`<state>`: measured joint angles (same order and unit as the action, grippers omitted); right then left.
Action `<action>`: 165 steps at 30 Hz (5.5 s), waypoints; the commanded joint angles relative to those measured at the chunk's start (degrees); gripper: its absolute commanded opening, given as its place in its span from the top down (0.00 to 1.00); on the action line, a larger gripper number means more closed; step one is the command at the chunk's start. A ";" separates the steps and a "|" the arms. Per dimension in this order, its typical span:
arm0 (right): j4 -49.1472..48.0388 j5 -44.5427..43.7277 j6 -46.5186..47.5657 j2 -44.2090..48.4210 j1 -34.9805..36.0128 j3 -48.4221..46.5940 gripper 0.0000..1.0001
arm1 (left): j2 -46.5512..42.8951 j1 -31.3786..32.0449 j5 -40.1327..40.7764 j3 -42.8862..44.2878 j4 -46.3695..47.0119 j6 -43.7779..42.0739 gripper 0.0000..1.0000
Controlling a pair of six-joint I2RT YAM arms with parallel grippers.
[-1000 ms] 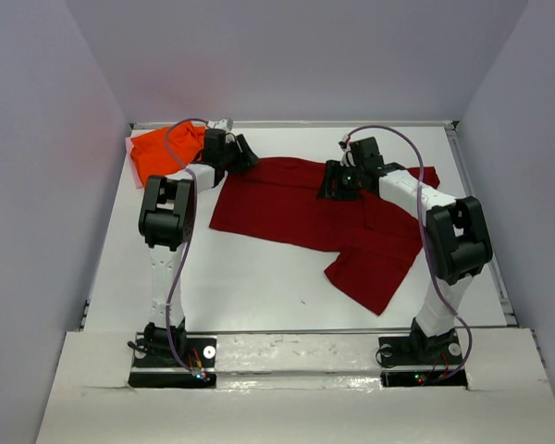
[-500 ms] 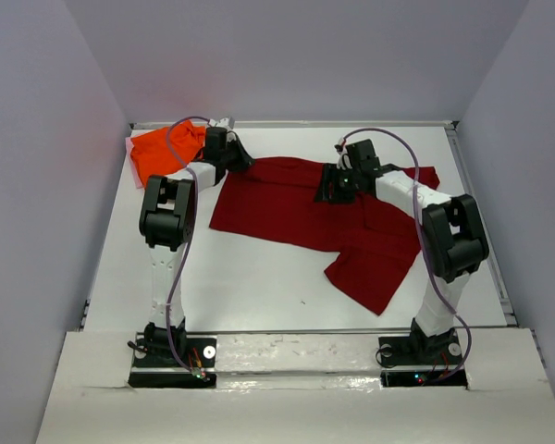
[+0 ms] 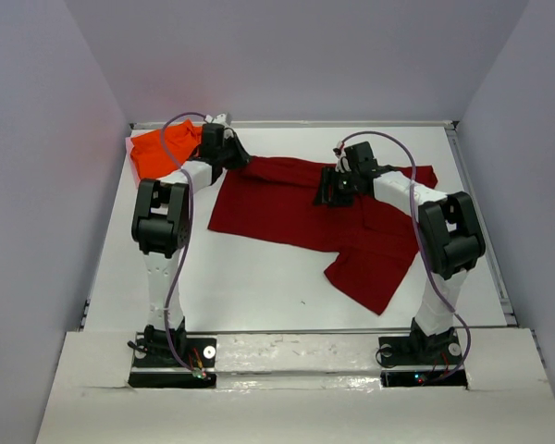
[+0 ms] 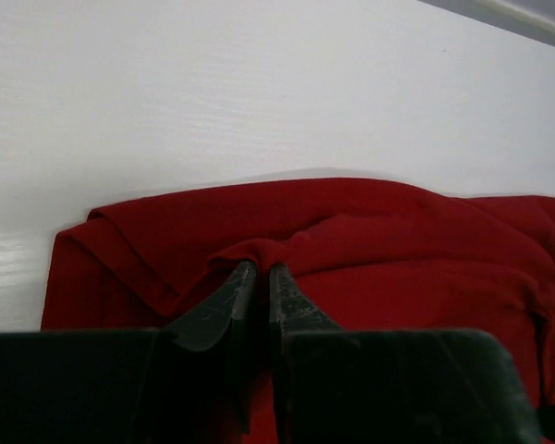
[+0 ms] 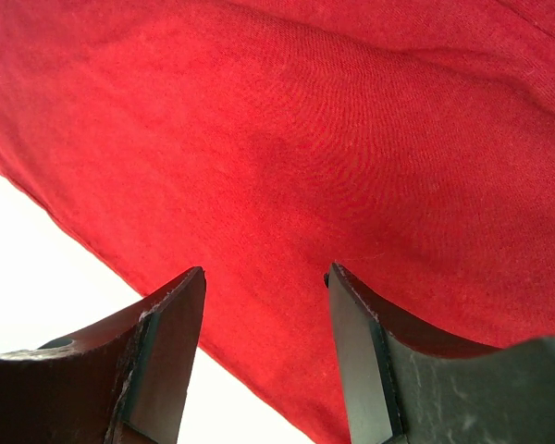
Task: Fold and stack the t-shirts
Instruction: Fold the flattened tshirt in 1/3 of the way
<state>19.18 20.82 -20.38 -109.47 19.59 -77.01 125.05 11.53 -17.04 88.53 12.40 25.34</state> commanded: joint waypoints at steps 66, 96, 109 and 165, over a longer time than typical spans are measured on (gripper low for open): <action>-1.60 3.18 0.52 -1.01 0.97 -1.21 0.39 | -2.71 1.83 9.74 -1.43 -2.74 0.23 0.60; -1.69 4.05 0.43 -1.89 0.97 -1.38 0.39 | -11.05 1.83 11.50 -8.55 -2.64 -1.09 1.00; -1.69 4.49 0.34 -1.97 0.97 -1.39 0.40 | -18.52 1.83 13.26 -12.59 -5.38 -1.17 1.00; -0.37 1.15 1.49 -3.29 0.97 -2.79 0.39 | -41.91 -4.67 12.02 -35.18 -1.86 9.20 0.99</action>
<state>19.09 22.59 -19.68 -112.18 19.99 -77.21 85.43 7.03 -4.51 54.92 7.86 33.74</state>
